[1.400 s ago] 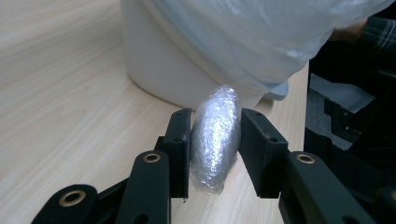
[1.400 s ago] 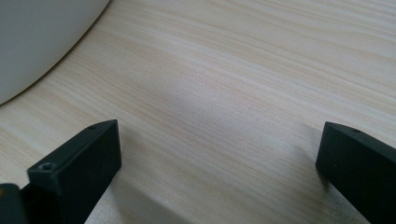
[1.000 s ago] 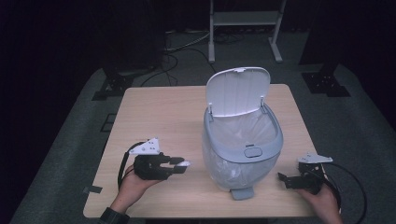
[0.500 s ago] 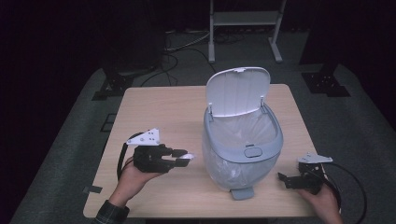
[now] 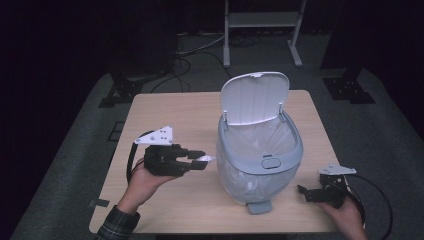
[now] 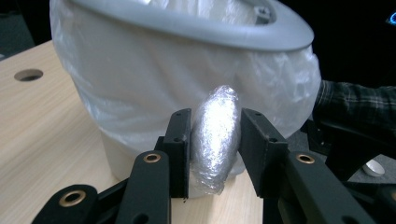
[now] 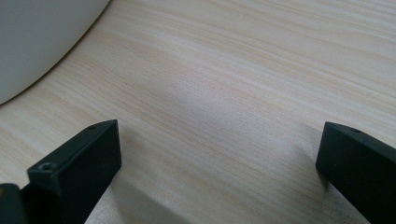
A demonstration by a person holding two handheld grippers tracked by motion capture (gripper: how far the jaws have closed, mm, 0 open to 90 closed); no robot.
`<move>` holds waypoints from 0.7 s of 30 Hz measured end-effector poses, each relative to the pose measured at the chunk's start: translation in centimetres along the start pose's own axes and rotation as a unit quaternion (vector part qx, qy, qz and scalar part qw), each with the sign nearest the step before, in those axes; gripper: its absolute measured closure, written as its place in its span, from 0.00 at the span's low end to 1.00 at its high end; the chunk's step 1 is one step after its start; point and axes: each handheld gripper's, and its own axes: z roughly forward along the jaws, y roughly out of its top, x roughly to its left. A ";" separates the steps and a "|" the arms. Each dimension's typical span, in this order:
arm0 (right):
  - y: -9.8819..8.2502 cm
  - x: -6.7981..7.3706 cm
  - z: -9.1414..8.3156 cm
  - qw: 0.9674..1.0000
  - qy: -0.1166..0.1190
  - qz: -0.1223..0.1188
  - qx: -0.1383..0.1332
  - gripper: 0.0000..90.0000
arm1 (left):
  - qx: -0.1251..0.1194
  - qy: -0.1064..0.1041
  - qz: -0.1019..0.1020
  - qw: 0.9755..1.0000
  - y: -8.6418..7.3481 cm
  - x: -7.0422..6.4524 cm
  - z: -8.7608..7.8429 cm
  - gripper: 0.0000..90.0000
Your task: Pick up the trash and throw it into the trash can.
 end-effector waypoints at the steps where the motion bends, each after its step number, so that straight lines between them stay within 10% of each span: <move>1: 0.0 0.0 0.0 1.000 0.000 0.000 0.000 0.00 | -0.001 -0.001 0.002 1.000 0.2 0.0 -0.1 0.71; 21: 0.0 0.0 0.0 1.000 0.000 0.000 0.000 0.00 | -0.022 -0.011 0.036 0.999 5.4 -0.9 -0.4 0.71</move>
